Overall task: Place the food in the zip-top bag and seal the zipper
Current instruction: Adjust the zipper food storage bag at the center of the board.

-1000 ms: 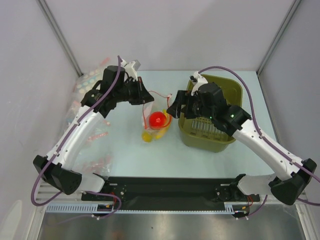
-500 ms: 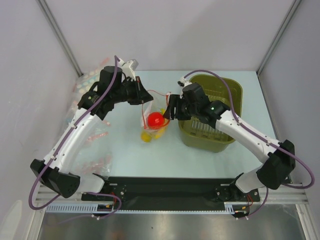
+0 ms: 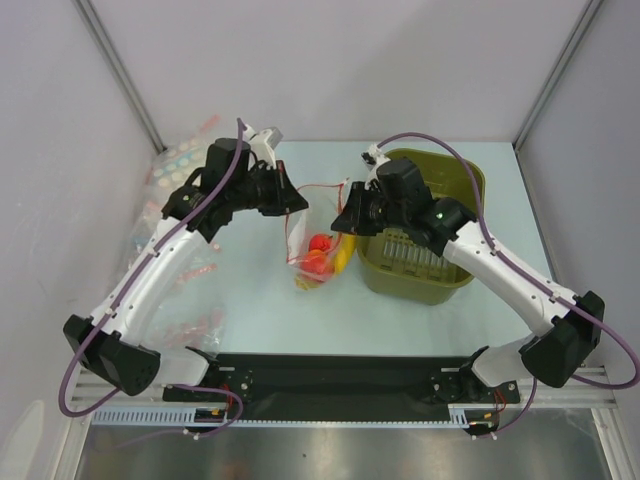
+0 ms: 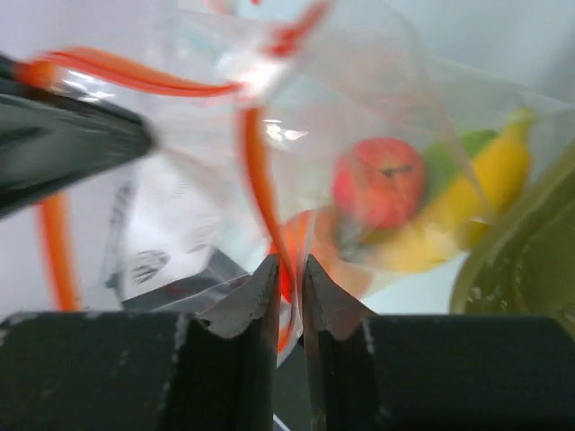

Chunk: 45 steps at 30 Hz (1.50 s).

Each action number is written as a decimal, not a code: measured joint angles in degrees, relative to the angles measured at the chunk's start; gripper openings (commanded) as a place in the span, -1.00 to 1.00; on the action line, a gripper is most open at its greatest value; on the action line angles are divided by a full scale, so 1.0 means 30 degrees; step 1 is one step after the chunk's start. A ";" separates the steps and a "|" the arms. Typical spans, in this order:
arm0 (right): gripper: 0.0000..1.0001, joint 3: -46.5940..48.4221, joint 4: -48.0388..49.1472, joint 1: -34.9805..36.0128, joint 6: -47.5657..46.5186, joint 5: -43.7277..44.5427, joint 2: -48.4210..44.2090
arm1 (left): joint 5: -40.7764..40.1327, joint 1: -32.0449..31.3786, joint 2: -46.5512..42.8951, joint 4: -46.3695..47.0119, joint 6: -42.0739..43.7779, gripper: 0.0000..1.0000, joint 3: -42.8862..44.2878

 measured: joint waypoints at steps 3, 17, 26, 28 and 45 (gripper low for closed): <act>-0.63 0.0189 0.0583 -0.0015 0.0342 -0.0903 -0.0153 | 0.0299 -0.0270 0.0211 0.0204 0.0189 -0.99 -0.0138; -1.00 0.0233 0.1435 -0.0707 0.1443 -0.2929 0.1093 | 0.3075 -0.0743 0.0233 0.2251 0.1027 -0.22 -0.2535; -1.00 -0.0423 0.2856 -0.1413 0.2805 -0.4036 0.1093 | 0.4138 -0.1100 0.0233 0.2390 0.2470 0.45 -0.2798; -1.00 -0.0525 0.2951 -0.1508 0.3038 -0.4160 0.1093 | 0.4517 -0.1115 0.0240 0.2397 0.2987 0.49 -0.2914; 0.03 -0.0590 0.5209 -0.1668 0.3650 -0.5938 0.1304 | 0.3213 -0.1341 0.1042 0.0772 0.6288 -0.99 -0.2936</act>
